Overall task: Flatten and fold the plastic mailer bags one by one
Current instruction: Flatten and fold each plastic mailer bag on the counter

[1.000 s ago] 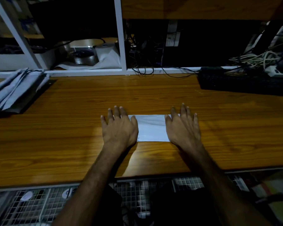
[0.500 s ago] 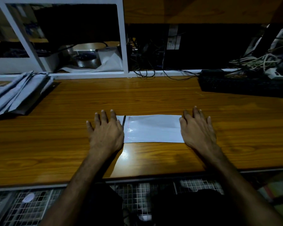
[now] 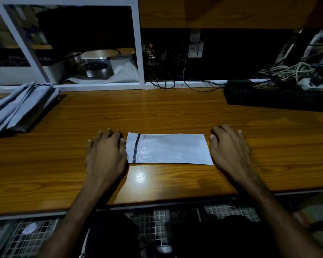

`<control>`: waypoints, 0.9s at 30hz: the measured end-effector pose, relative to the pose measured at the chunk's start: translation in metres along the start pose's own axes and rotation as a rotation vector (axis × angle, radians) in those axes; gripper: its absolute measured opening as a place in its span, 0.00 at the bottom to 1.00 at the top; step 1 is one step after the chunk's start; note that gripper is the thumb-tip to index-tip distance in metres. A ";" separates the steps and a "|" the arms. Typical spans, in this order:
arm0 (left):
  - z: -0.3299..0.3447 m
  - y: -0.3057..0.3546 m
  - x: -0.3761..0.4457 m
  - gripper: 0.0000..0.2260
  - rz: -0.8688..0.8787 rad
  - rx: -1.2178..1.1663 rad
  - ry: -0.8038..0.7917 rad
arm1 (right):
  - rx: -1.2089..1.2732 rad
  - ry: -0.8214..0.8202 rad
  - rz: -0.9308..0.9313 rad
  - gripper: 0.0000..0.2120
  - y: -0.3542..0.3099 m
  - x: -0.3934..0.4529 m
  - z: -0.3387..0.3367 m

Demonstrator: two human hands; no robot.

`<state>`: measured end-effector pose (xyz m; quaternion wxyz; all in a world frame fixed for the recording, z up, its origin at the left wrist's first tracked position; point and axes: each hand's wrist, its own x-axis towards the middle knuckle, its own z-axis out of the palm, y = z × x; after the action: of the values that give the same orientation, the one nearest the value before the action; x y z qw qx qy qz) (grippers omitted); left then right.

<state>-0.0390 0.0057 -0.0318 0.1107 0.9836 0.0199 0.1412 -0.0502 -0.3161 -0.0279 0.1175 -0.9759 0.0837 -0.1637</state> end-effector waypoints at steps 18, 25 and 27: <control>0.033 0.096 0.039 0.13 0.212 -0.187 -0.093 | 0.100 -0.151 -0.162 0.20 -0.105 0.026 0.054; 0.043 0.095 0.039 0.18 0.280 0.003 -0.110 | -0.006 -0.154 -0.199 0.23 -0.102 0.021 0.054; 0.043 0.095 0.038 0.19 0.279 0.024 -0.108 | -0.012 -0.150 -0.199 0.23 -0.101 0.020 0.053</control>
<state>0.0097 -0.0931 -0.0402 0.0792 0.9842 -0.1215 0.1019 -0.0010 -0.2125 -0.0450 0.1009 -0.9896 -0.0215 -0.1006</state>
